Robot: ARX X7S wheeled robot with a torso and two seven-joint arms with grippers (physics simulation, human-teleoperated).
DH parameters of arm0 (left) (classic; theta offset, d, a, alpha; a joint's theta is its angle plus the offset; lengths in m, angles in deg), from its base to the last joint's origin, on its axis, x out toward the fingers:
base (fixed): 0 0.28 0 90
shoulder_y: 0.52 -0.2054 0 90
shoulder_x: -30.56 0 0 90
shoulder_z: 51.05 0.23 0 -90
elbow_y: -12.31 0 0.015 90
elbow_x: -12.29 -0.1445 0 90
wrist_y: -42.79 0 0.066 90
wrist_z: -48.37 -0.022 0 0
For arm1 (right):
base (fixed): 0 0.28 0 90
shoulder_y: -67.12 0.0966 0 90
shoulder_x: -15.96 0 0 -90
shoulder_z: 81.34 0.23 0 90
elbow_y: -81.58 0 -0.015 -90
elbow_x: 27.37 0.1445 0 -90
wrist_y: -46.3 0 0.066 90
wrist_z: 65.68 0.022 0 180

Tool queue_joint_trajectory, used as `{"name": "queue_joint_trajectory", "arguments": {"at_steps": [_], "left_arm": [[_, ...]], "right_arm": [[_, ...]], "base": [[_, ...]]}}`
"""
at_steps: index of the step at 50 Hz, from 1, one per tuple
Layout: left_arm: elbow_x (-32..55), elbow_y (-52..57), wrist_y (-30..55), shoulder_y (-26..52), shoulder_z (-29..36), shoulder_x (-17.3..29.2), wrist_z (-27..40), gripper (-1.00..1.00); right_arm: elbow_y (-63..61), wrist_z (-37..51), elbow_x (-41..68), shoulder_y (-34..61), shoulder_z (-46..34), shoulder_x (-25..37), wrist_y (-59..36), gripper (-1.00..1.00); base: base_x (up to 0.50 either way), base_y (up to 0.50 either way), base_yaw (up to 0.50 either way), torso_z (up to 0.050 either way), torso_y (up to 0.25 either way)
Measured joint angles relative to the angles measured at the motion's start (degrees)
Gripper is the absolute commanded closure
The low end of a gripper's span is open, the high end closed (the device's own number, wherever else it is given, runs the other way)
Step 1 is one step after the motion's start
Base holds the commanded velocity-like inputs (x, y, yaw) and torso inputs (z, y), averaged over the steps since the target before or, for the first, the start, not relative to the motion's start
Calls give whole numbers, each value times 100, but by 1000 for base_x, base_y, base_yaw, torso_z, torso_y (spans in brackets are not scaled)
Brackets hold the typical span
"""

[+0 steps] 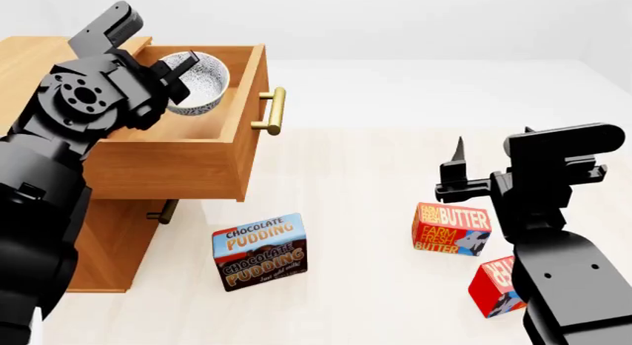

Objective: Put the bowl in the top drawer of the cabinet.

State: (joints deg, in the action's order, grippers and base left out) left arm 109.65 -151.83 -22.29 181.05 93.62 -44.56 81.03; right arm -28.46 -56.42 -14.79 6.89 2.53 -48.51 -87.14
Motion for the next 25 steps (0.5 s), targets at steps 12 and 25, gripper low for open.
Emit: {"name": "queue_joint_trajectory", "arguments": {"at_steps": [12, 25], "left_arm": [[270, -70, -135, -10, 303, -7, -79, 100], [734, -86, -380, 3, 725, 29, 44, 100]], "right_arm": [[-25, 12, 26, -54, 45, 34, -6, -100], [-23, 18, 38, -86, 44, 54, 5, -100]], "base": [[0, 0, 0, 0, 0], [0, 0, 0, 1, 0]]}}
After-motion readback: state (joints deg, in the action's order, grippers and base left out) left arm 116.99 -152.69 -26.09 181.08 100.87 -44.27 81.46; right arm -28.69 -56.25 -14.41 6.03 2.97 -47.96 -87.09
